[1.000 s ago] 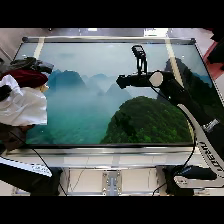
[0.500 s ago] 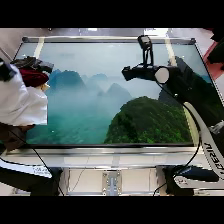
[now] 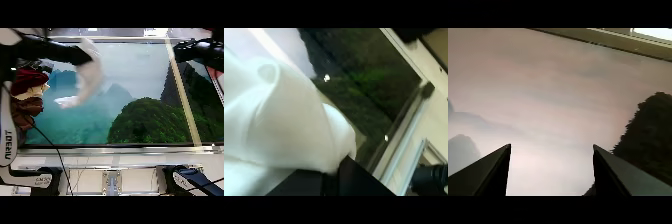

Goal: Fold the shirts.

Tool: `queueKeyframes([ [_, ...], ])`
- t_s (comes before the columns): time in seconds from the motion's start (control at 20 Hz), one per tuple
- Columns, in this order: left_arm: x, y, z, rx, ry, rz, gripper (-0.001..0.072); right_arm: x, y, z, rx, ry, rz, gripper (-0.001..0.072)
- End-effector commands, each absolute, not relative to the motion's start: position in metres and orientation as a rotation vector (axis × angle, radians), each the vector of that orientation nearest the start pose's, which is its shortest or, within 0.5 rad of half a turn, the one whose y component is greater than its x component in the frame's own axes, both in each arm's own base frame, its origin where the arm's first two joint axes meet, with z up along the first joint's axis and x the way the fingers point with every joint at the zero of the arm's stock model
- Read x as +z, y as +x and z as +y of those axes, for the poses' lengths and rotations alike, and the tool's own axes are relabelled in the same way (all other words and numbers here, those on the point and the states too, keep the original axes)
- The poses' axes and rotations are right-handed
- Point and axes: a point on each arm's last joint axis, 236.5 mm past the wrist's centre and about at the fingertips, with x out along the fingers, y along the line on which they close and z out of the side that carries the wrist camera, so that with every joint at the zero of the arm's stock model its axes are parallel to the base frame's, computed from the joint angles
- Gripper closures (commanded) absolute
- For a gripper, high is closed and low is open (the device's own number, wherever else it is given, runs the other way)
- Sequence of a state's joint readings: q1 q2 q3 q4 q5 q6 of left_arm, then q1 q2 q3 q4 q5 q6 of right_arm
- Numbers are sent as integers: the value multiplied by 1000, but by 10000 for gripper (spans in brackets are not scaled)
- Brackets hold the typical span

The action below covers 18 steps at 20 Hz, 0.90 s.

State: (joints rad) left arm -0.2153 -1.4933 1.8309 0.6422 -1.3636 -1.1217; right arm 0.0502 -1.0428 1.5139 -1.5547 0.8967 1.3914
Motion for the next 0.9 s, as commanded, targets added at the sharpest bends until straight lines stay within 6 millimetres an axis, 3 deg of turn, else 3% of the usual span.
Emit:
queueKeyframes([
  [0.0,184,332,-380,-1209,69,910,695,316,399,-37,-60,-193,449,127],
  [0.2,113,288,-472,-1270,151,977,686,281,391,-60,-107,-174,567,126],
  [0.25,106,288,-488,-1267,139,950,560,270,392,-61,-105,-171,590,126],
  [0.3,110,296,-497,-1250,120,898,246,259,392,-61,-102,-171,614,125],
  [0.35,124,313,-500,-1216,102,821,-4,246,392,-59,-91,-171,638,125],
  [0.4,140,337,-493,-1161,111,746,-1,234,393,-56,-73,-173,665,125],
  [0.5,181,398,-452,-963,157,621,-1,204,394,-45,-19,-151,727,125],
  [0.6,210,461,-378,-664,188,568,0,168,394,-16,107,-96,791,125],
  [0.7,198,490,-308,-440,181,654,2,128,395,23,268,5,858,125],
  [0.85,138,491,-233,-283,200,900,3,66,395,79,475,203,981,124],
])
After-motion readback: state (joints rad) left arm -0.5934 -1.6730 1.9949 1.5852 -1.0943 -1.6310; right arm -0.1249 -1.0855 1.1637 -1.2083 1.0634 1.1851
